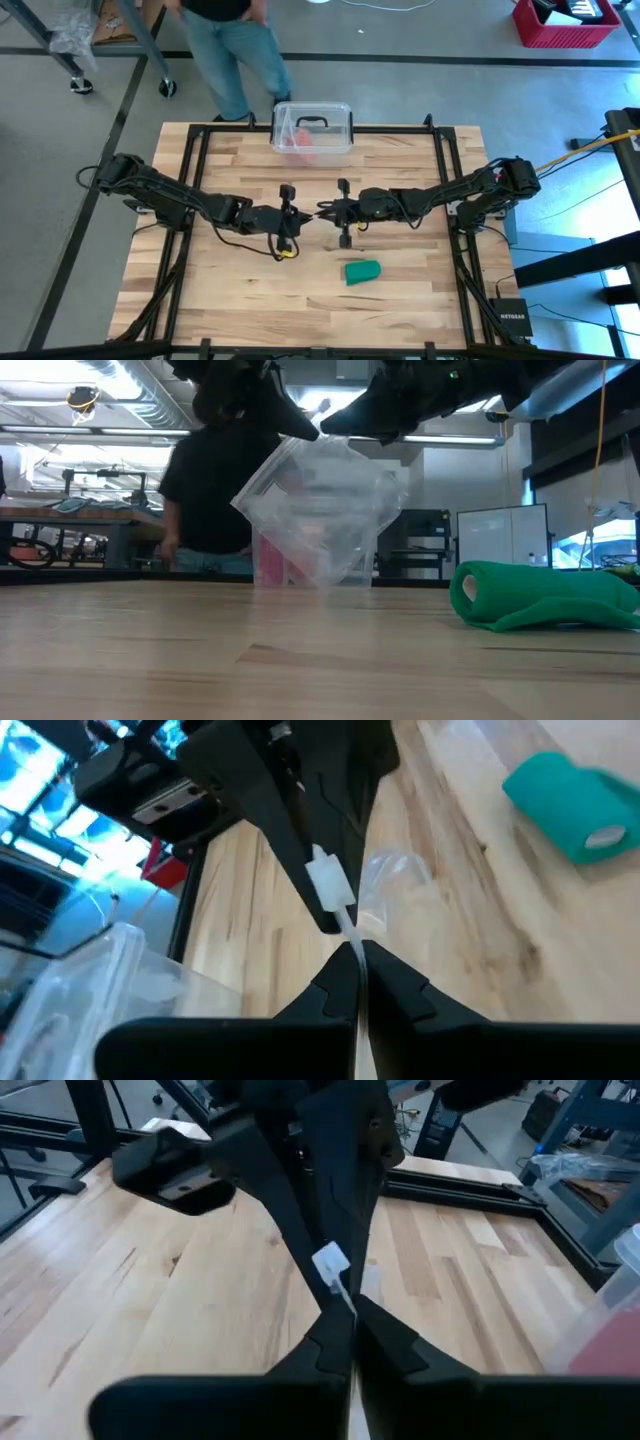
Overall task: Roll bandage
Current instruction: Open the transparent zip bag
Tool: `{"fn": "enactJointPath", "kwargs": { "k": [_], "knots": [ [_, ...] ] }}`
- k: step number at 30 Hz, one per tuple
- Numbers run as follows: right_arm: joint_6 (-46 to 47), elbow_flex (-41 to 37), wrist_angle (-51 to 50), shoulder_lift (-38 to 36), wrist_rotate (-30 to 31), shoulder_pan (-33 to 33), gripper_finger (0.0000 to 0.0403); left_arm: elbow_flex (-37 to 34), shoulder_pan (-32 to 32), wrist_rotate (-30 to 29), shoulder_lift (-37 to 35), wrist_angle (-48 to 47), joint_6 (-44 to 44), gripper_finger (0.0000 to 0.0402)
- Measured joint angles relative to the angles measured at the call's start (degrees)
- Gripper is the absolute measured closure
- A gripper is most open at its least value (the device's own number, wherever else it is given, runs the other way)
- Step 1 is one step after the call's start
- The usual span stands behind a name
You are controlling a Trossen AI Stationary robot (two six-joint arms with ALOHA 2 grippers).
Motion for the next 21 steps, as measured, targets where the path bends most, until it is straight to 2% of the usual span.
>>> {"fn": "enactJointPath", "kwargs": {
  "k": [3,6,12,16,21],
  "knots": [
    [-0.01,0.00,-0.37,-0.04,0.58,0.00,0.0395,0.00,0.49,0.02,-0.51,0.15,-3.90,0.0379],
    [0.01,0.00,-0.69,-0.21,1.19,-0.07,0.0397,0.00,0.78,0.02,-1.66,0.37,-8.04,0.0342],
    [1.41,0.00,-1.33,-0.24,3.13,-0.07,0.0398,0.00,0.73,0.27,-4.32,1.91,-11.20,0.0277],
    [1.56,0.62,-1.53,-0.24,3.04,-0.05,0.0400,0.00,1.87,0.83,-3.72,3.53,-12.77,0.0261],
    [1.57,1.14,-1.55,-0.26,2.04,0.00,0.0400,-0.01,3.53,2.88,-2.36,4.52,-14.47,0.0263]
  ]
}}
